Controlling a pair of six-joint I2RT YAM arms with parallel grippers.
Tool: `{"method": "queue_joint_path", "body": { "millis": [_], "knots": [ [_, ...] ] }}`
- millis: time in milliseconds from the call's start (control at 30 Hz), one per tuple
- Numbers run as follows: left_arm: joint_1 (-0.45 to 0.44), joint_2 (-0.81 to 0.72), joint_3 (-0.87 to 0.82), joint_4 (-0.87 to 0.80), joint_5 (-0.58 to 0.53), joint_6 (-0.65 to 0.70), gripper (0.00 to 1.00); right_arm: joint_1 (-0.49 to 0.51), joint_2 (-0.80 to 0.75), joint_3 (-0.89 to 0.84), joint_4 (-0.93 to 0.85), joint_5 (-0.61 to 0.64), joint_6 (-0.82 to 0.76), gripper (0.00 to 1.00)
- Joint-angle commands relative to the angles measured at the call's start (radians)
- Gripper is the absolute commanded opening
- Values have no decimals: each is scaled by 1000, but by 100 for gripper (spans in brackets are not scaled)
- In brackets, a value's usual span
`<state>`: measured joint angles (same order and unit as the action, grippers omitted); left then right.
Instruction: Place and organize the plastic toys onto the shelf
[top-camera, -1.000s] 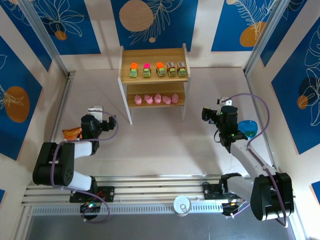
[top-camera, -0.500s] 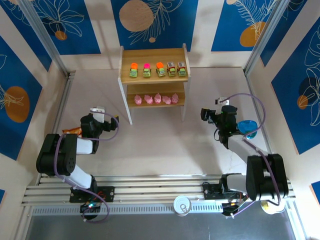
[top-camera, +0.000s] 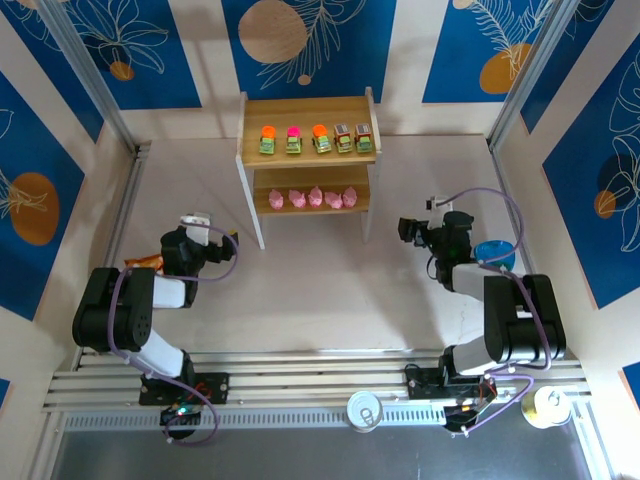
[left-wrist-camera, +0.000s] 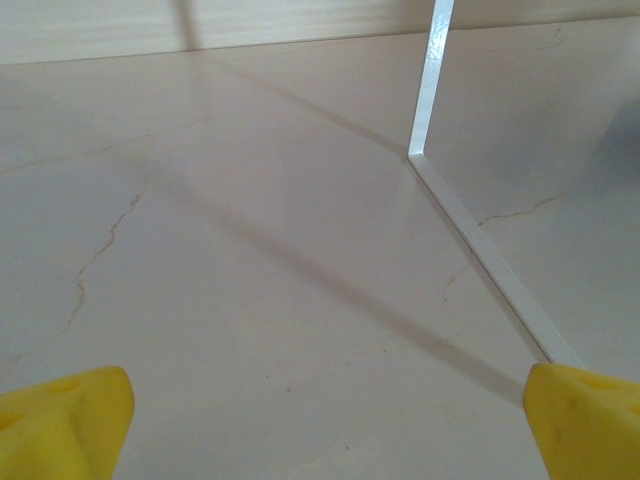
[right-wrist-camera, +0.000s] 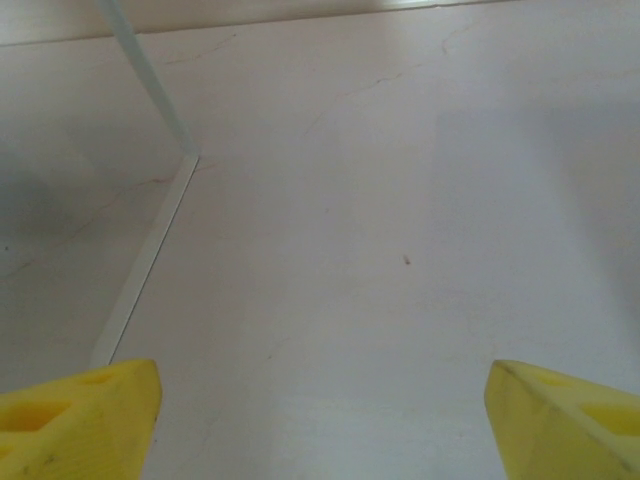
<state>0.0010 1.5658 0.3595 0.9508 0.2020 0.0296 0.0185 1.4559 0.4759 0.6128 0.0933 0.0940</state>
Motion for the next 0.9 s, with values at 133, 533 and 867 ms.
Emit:
{"method": "queue_joint_path", "body": {
  "millis": [133,533,867],
  "knots": [
    [5,3,2,22,10,14,100,7,43,-66,191,-43,-37,84],
    [5,3,1,25,11,13,100,-15,72,-55,190,-17,7,99],
    [5,3,-1,26,12,14,100,-15,68,-59,192,-13,6,99]
  ]
}}
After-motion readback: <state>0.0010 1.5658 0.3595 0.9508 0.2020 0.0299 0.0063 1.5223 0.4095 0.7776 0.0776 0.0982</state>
